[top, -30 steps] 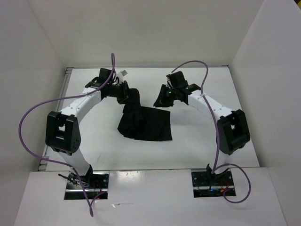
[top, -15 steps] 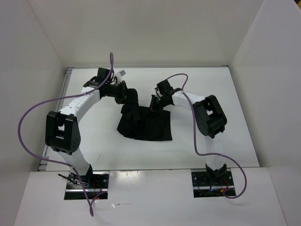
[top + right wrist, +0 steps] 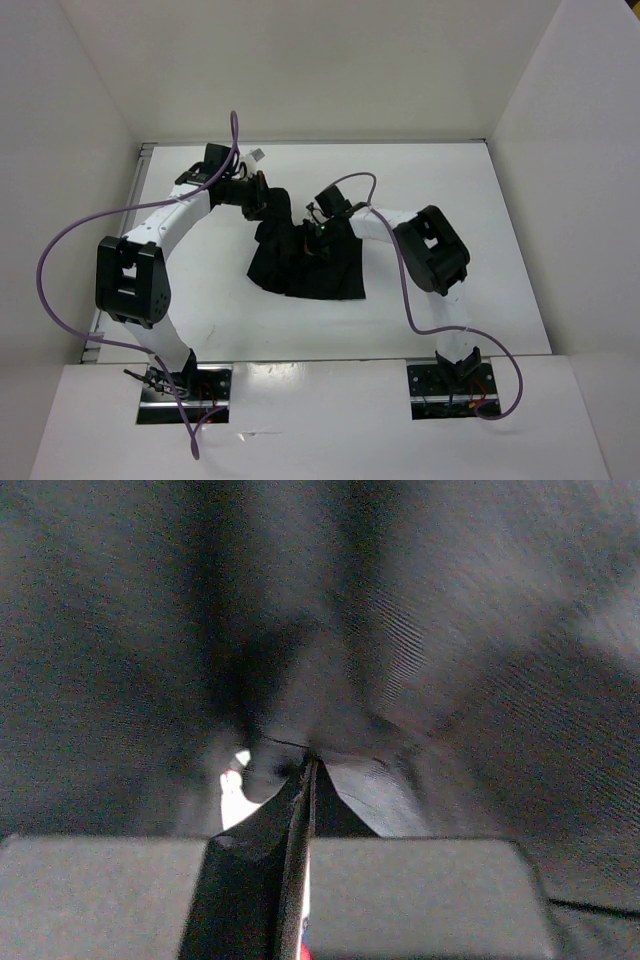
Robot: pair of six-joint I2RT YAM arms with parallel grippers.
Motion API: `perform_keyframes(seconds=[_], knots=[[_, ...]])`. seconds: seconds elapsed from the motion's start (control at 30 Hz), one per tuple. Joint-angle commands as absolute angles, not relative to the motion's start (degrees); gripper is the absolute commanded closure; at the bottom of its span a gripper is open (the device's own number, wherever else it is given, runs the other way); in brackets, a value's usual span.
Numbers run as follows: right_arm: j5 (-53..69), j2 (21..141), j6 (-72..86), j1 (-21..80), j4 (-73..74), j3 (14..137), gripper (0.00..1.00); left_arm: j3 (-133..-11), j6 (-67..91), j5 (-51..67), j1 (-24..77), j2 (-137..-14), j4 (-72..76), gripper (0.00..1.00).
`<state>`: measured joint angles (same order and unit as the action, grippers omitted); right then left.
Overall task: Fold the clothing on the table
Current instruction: Fold the skirt
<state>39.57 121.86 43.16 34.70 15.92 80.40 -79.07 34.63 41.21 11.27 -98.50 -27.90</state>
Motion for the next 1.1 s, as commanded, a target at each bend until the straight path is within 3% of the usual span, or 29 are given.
perform_keyframes(seconds=[0.0, 0.33, 0.47, 0.5, 0.53, 0.63, 1.07], knots=[[42.89, 118.92, 44.3, 35.51, 12.48, 76.91, 1.0, -79.8, 33.75, 43.07, 10.99, -96.06, -27.42, 1.0], [41.67, 120.06, 41.67, 36.74, 18.36, 75.84, 1.0, -79.8, 33.75, 43.07, 10.46, -96.06, -26.89, 1.0], [35.45, 112.7, 40.96, 35.07, 22.4, 77.52, 1.0, -79.28, 33.75, 43.59, 10.46, -94.84, -26.89, 1.0], [34.03, 109.02, 40.96, 33.94, 24.85, 78.3, 0.95, -79.28, 33.75, 44.2, 10.46, -94.83, -27.5, 1.0], [32.62, 107.16, 40.43, 33.32, 26.0, 78.31, 0.81, -79.28, 32.97, 43.08, 10.98, -94.83, -28.12, 1.0], [26.21, 99.69, 40.43, 30.6, 29.6, 76.22, 0.66, -80.68, 31.03, 37.71, 13.44, -94.83, -31.11, 1.0], [16.0, 81.75, 40.43, 15.92, 35.06, 64.87, 0.64, -85.25, 31.82, 23.73, 26.27, -103.43, -33.93, 1.0]])
